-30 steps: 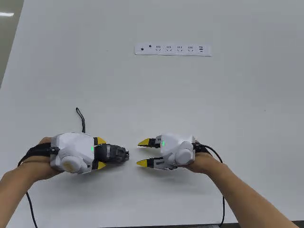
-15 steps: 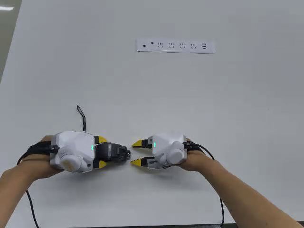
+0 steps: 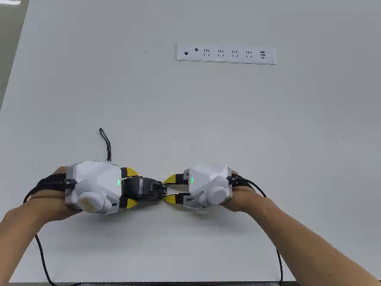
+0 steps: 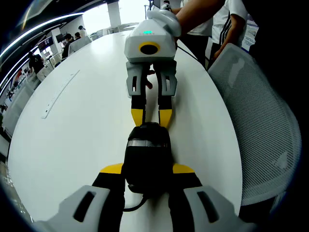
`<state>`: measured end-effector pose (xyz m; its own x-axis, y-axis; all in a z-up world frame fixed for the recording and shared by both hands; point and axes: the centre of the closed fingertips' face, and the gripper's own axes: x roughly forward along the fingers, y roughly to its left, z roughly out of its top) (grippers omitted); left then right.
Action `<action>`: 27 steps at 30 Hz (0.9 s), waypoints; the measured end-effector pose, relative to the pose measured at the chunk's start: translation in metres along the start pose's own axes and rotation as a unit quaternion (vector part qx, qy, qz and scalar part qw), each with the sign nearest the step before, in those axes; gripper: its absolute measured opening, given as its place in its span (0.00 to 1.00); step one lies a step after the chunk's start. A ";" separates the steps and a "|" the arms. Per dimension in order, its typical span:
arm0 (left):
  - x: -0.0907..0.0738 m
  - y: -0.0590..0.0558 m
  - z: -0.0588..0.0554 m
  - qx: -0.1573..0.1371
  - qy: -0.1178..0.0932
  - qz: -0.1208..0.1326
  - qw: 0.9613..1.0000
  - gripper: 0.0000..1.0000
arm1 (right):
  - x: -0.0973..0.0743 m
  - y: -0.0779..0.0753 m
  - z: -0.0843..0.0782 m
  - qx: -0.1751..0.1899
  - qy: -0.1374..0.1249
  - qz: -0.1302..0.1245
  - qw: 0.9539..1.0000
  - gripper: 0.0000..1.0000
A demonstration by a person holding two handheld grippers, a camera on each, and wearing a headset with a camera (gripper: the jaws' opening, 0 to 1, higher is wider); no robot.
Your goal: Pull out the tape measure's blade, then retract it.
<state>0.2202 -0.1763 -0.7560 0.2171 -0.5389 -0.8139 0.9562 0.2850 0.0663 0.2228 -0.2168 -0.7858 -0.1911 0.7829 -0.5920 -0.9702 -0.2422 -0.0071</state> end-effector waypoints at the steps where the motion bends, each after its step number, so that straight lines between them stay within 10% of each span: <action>1: 0.000 0.000 0.000 0.000 0.000 0.000 1.000 0.30 | 0.000 0.000 0.000 -0.001 0.000 0.000 1.000 0.16; 27: 0.001 -0.001 -0.001 -0.001 -0.002 0.004 1.000 0.30 | 0.001 0.001 -0.002 -0.015 0.018 0.001 1.000 0.10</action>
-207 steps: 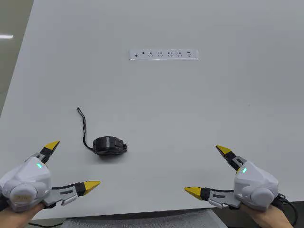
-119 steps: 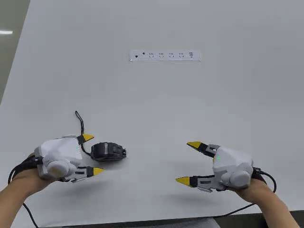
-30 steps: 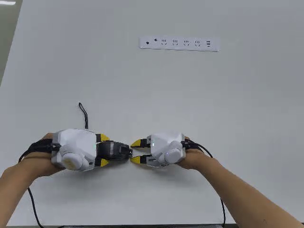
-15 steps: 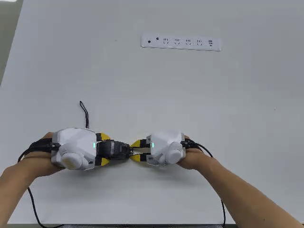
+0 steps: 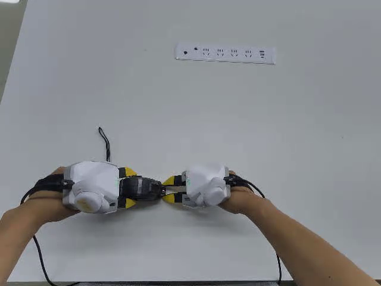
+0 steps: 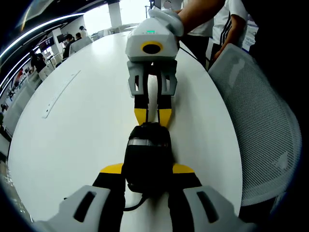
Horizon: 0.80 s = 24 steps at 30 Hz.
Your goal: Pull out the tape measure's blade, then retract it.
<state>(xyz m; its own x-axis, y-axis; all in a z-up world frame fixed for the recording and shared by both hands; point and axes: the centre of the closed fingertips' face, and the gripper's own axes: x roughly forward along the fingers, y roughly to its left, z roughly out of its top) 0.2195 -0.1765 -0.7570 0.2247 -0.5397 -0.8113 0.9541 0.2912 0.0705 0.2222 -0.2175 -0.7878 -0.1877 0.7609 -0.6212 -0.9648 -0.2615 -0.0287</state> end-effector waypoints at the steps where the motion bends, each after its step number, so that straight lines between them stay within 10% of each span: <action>1: 0.000 0.000 0.000 0.000 0.000 0.000 1.000 0.30 | 0.000 0.000 0.000 -0.002 0.001 0.000 1.000 0.10; 24: -0.001 -0.002 -0.002 -0.009 -0.002 0.003 1.000 0.28 | -0.008 0.002 -0.001 -0.005 0.011 0.000 1.000 0.09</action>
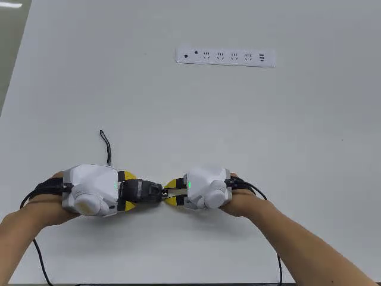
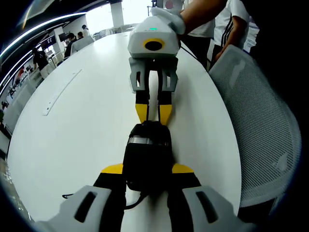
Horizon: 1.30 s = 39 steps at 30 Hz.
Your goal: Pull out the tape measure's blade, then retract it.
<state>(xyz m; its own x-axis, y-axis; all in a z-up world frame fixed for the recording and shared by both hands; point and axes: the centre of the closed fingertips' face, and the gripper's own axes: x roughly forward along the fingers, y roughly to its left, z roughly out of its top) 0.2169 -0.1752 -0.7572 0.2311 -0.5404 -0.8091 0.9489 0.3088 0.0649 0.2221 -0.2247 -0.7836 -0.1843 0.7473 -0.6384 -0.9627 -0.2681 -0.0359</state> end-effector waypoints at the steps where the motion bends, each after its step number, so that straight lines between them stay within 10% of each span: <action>1: 0.000 0.000 0.000 0.000 0.000 0.000 1.000 0.28 | 0.000 0.000 -0.001 0.003 0.000 0.001 1.000 0.09; 39: -0.001 0.001 -0.001 -0.011 -0.001 0.005 1.000 0.28 | -0.023 0.000 -0.018 0.006 0.003 0.004 1.000 0.09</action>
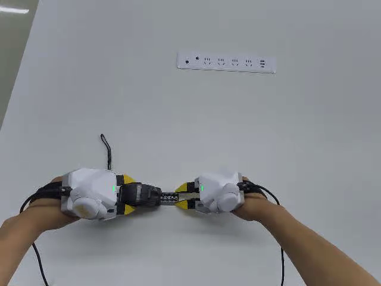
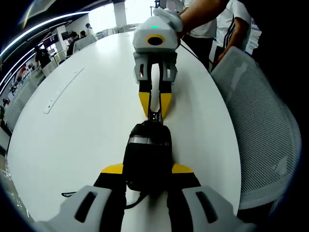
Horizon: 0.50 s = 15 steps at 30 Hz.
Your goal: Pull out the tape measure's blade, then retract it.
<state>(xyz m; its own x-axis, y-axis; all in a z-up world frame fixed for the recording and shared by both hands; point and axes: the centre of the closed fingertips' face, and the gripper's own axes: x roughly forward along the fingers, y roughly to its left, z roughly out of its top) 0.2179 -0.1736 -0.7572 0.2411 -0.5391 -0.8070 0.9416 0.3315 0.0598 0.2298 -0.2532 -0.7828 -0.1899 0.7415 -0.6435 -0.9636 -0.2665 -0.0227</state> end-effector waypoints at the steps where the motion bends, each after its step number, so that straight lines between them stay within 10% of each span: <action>1: 0.000 0.000 0.000 0.000 0.000 0.000 1.000 0.28 | -0.001 0.000 0.000 0.000 0.000 0.000 1.000 0.09; 15: -0.001 0.000 0.000 -0.001 0.000 0.001 1.000 0.28 | -0.014 0.002 -0.010 0.002 0.002 -0.004 1.000 0.09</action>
<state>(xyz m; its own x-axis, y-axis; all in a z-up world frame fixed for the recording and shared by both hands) 0.2175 -0.1733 -0.7560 0.2425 -0.5389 -0.8067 0.9410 0.3330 0.0603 0.2323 -0.2704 -0.7813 -0.1816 0.7415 -0.6459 -0.9657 -0.2584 -0.0252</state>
